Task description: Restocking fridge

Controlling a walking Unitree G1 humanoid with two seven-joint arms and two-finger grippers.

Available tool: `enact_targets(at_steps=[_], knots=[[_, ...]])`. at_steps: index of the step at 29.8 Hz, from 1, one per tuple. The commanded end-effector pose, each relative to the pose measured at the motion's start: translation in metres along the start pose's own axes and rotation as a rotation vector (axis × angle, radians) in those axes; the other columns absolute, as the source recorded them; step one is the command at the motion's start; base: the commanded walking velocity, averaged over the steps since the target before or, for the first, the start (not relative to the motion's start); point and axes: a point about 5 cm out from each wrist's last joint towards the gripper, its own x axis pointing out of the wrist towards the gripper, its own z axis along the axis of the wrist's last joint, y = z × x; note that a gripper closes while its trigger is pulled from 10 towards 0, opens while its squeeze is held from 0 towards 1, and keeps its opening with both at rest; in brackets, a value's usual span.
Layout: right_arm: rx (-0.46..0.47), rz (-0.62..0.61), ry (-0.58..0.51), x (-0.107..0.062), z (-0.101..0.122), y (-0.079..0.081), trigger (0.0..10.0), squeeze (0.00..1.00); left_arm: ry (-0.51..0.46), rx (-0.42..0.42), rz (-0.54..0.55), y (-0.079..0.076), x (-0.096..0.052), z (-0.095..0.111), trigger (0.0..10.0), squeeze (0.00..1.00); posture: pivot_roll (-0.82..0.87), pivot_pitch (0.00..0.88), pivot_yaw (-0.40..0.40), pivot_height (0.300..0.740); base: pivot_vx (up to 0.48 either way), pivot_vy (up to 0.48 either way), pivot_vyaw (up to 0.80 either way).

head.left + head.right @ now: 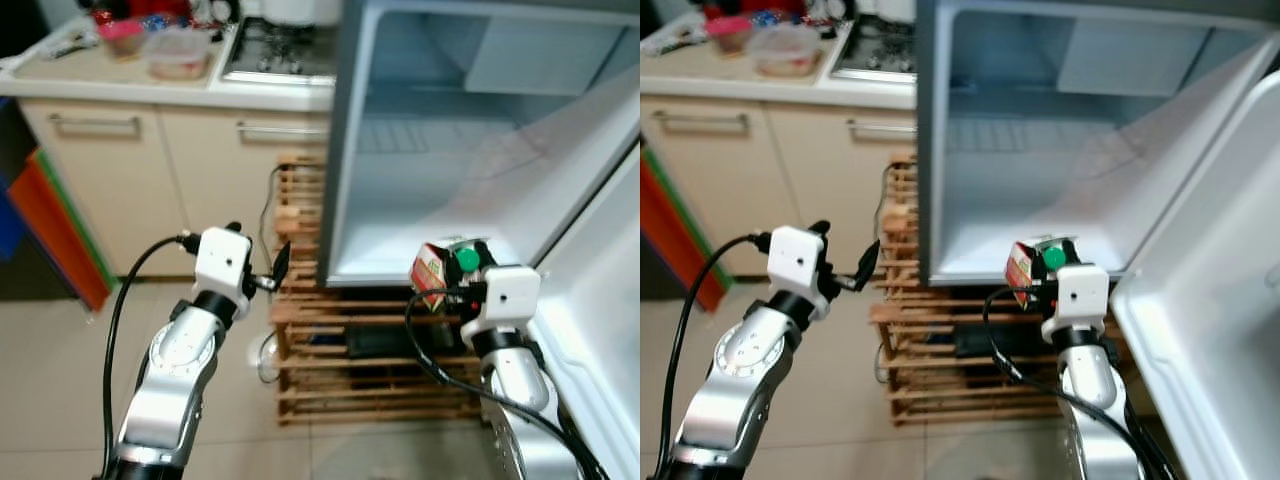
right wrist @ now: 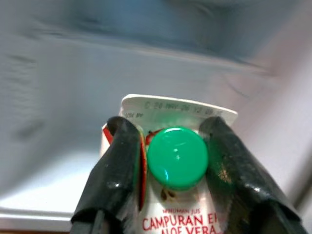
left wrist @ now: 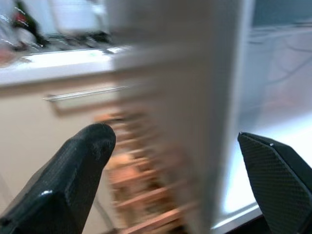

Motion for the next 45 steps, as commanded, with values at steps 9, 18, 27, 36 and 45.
enact_targets(at_steps=[9, 18, 27, 36, 45], knots=[[0.009, 0.001, -0.061, 0.017, 0.019, -0.001, 0.0, 0.0, 0.013, 0.029, -0.003, 0.008, -0.001, -0.001, 10.0, 0.0, 0.03, 0.001, -0.043, 0.74, 0.0, 0.0, 0.0], [0.034, -0.003, -0.122, 0.061, 0.047, -0.015, 0.0, 0.0, -0.026, 0.036, -0.211, -0.011, 0.02, 0.01, 10.0, 0.0, 0.02, 0.0, -0.047, 0.74, 0.0, 0.0, 0.0], [0.101, 0.138, -0.257, 0.1, 0.103, -0.001, 0.0, 0.0, -0.126, -0.024, -0.454, -0.053, 0.045, 0.035, 10.0, 0.0, 0.04, 0.013, -0.054, 0.74, 0.0, 0.0, 0.0], [0.076, 0.114, -0.279, 0.128, 0.113, -0.002, 0.0, 0.0, -0.142, -0.076, -0.573, -0.074, 0.046, 0.036, 10.0, 0.0, 0.02, 0.02, -0.043, 0.74, 0.0, 0.0, 0.0], [0.051, 0.093, -0.289, 0.142, 0.115, -0.001, 0.0, 0.0, -0.202, -0.027, -0.589, -0.074, 0.048, 0.045, 10.0, 0.0, 0.02, 0.025, -0.037, 0.74, 0.0, 0.0, 0.0]])
